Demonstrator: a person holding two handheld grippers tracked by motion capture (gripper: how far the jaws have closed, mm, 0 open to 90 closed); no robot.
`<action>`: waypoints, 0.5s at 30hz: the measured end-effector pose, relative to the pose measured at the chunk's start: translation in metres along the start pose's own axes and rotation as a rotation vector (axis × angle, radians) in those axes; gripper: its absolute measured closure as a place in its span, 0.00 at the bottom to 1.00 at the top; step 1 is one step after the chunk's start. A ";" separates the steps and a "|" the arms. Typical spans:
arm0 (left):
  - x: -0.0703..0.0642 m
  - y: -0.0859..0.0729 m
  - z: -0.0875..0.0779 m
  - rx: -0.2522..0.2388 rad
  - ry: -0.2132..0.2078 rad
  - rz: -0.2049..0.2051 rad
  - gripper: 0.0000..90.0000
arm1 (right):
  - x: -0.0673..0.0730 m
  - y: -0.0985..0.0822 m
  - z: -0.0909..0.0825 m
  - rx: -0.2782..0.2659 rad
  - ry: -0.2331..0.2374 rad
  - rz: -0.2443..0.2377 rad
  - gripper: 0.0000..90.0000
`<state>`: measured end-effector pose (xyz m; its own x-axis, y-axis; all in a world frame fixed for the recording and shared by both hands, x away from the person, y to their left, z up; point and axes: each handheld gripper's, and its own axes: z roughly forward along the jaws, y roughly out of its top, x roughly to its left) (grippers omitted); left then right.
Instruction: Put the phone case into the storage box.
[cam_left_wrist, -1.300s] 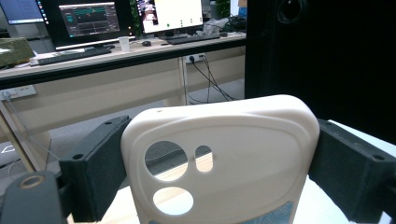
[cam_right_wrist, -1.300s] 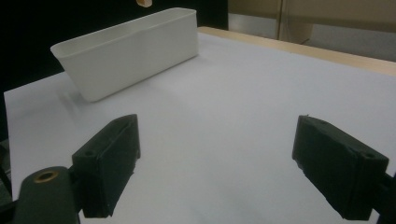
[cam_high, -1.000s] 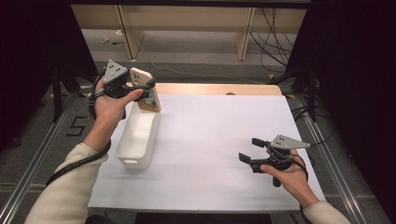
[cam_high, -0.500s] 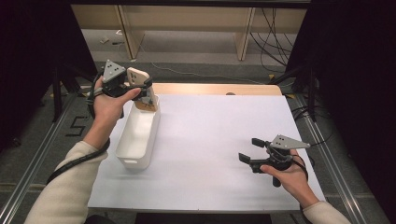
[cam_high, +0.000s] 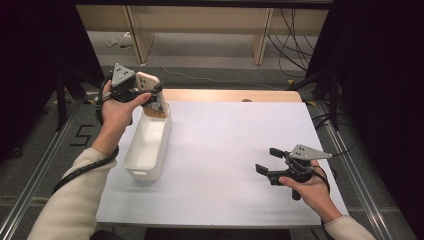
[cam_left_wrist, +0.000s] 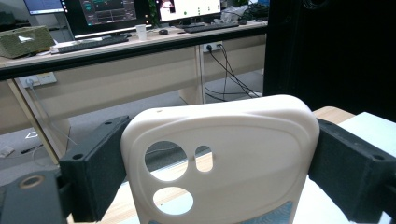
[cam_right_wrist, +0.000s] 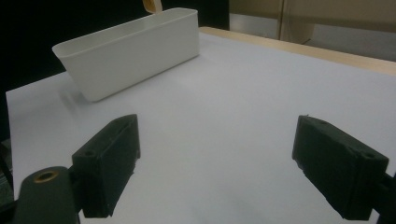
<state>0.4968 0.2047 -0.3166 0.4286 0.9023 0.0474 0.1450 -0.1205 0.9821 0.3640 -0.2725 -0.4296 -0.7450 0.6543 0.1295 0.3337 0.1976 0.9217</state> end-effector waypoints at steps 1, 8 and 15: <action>0.001 0.000 0.000 0.002 0.002 0.001 0.12 | 0.000 0.000 0.000 0.000 0.000 0.000 0.18; 0.002 -0.001 0.003 0.008 0.005 0.000 0.12 | 0.000 0.000 0.000 -0.001 0.000 0.000 0.18; 0.004 -0.003 0.006 0.015 0.006 0.000 0.12 | 0.000 0.000 -0.001 -0.005 0.002 -0.003 0.18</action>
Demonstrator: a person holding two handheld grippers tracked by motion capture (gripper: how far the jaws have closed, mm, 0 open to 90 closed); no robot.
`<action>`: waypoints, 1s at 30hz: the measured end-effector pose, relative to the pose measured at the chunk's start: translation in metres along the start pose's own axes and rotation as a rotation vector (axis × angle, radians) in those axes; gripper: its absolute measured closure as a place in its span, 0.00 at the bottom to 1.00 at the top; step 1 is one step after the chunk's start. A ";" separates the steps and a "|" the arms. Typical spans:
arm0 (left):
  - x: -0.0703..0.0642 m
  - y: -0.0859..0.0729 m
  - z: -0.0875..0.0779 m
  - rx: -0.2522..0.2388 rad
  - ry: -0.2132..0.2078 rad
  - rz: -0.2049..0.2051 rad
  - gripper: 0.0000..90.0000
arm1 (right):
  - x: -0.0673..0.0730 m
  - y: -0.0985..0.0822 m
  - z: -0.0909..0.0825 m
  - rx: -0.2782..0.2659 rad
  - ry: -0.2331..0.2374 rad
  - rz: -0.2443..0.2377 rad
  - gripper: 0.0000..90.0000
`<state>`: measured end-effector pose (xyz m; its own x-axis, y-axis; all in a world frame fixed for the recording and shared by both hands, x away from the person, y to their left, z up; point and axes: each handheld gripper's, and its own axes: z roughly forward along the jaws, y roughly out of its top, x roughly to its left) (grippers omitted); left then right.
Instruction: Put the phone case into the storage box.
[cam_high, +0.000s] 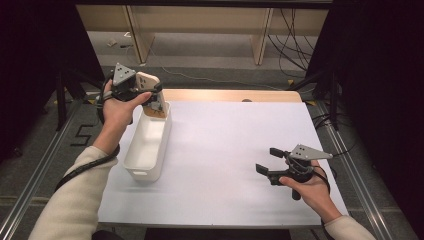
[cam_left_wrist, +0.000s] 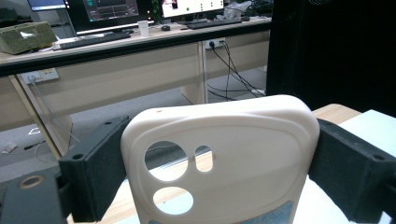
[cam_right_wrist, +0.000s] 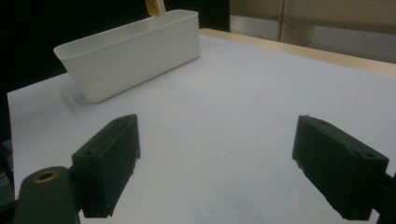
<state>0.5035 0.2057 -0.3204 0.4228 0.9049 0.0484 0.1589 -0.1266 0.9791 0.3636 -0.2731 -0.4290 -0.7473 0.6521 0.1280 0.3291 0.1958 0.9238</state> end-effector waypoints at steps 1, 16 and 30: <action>0.000 0.000 0.001 0.001 0.000 -0.001 0.12 | 0.000 0.000 0.000 0.000 0.000 0.001 0.18; 0.003 -0.002 0.007 0.014 0.006 0.006 0.12 | 0.000 0.000 -0.001 -0.003 -0.007 -0.003 0.18; 0.004 -0.003 0.010 0.022 0.012 0.005 0.12 | 0.001 0.000 -0.002 -0.008 -0.013 -0.007 0.18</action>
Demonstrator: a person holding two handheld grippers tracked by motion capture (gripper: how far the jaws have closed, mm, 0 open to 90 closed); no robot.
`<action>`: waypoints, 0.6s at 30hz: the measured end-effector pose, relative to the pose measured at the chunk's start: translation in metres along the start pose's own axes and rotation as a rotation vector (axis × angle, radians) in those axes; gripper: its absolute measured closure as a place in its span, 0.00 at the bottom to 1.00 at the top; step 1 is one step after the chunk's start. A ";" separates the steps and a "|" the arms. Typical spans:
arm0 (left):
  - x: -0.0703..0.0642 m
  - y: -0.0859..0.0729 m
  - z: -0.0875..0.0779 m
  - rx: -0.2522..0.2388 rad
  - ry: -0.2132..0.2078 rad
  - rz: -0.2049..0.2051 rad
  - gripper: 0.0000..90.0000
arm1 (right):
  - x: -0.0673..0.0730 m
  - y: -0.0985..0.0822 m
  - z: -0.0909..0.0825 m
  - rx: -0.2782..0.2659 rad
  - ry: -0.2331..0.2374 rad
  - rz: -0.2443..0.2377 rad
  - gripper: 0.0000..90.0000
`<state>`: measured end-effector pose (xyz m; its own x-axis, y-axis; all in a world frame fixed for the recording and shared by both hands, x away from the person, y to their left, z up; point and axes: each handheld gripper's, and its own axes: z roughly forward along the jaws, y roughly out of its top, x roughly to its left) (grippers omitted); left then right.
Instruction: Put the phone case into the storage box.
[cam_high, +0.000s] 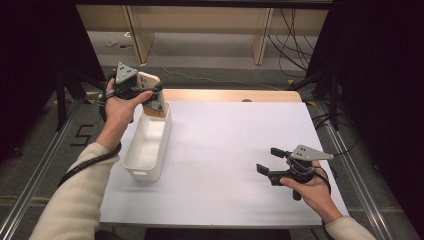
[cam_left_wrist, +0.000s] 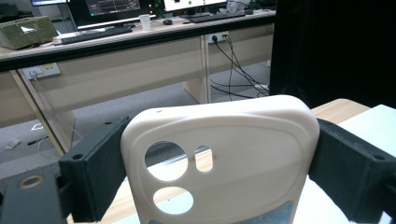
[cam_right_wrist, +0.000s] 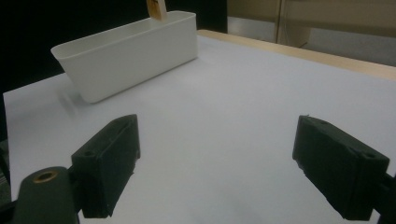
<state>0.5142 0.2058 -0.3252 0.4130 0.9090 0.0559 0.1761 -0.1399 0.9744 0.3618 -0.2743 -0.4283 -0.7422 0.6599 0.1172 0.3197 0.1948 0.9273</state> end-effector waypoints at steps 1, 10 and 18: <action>0.000 0.000 0.000 -0.001 0.000 -0.003 0.12 | 0.000 0.000 -0.001 0.000 -0.002 -0.002 0.17; 0.000 -0.004 0.004 -0.002 0.003 -0.013 0.12 | 0.000 -0.001 -0.003 -0.004 0.005 0.003 0.18; 0.000 -0.004 0.006 0.006 0.001 -0.007 0.12 | -0.001 -0.002 -0.003 0.002 0.008 0.002 0.18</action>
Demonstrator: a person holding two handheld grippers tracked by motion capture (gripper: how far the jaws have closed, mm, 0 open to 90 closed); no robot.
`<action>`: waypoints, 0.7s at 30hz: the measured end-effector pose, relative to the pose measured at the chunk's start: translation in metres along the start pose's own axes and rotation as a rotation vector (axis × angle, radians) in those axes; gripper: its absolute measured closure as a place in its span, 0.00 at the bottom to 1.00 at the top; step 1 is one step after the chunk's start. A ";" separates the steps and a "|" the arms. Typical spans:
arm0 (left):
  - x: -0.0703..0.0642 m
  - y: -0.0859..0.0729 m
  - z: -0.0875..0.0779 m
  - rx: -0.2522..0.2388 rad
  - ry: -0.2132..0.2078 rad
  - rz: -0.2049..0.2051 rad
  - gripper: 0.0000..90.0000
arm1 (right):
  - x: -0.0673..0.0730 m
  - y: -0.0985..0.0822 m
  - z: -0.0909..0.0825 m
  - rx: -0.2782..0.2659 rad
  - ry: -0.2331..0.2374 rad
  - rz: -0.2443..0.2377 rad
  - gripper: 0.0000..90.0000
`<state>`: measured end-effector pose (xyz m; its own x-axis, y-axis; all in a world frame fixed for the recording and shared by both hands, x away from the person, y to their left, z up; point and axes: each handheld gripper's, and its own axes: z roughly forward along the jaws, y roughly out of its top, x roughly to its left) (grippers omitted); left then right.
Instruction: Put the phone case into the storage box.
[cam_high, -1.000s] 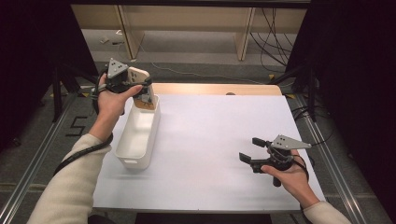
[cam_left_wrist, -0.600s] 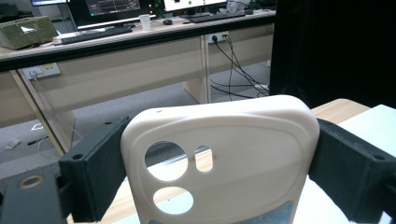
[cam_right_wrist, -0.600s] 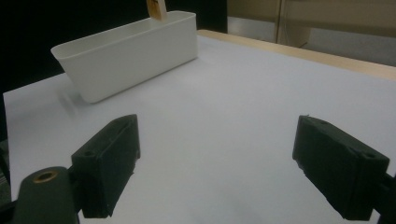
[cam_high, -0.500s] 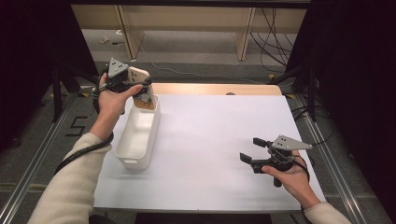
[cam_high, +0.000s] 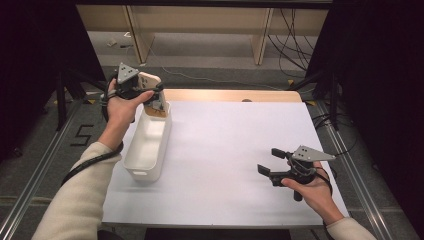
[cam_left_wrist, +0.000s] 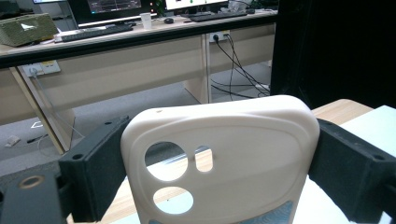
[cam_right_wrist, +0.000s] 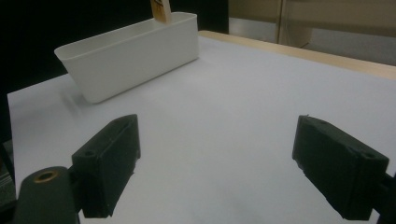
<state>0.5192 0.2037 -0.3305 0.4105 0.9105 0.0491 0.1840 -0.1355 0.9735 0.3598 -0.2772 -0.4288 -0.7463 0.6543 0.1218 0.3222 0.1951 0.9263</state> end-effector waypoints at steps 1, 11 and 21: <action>0.000 0.000 0.001 0.002 0.000 0.001 0.12 | 0.000 0.000 0.000 0.000 0.001 -0.001 0.18; 0.004 -0.003 0.002 0.007 0.016 -0.012 0.12 | 0.000 0.000 0.000 -0.002 0.003 0.000 0.18; 0.007 -0.006 0.004 0.017 0.022 -0.010 0.12 | 0.000 0.000 0.000 -0.002 0.009 0.000 0.18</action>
<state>0.5242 0.2091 -0.3372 0.3887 0.9203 0.0447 0.2034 -0.1330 0.9700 0.3597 -0.2771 -0.4283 -0.7513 0.6480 0.1249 0.3211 0.1936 0.9271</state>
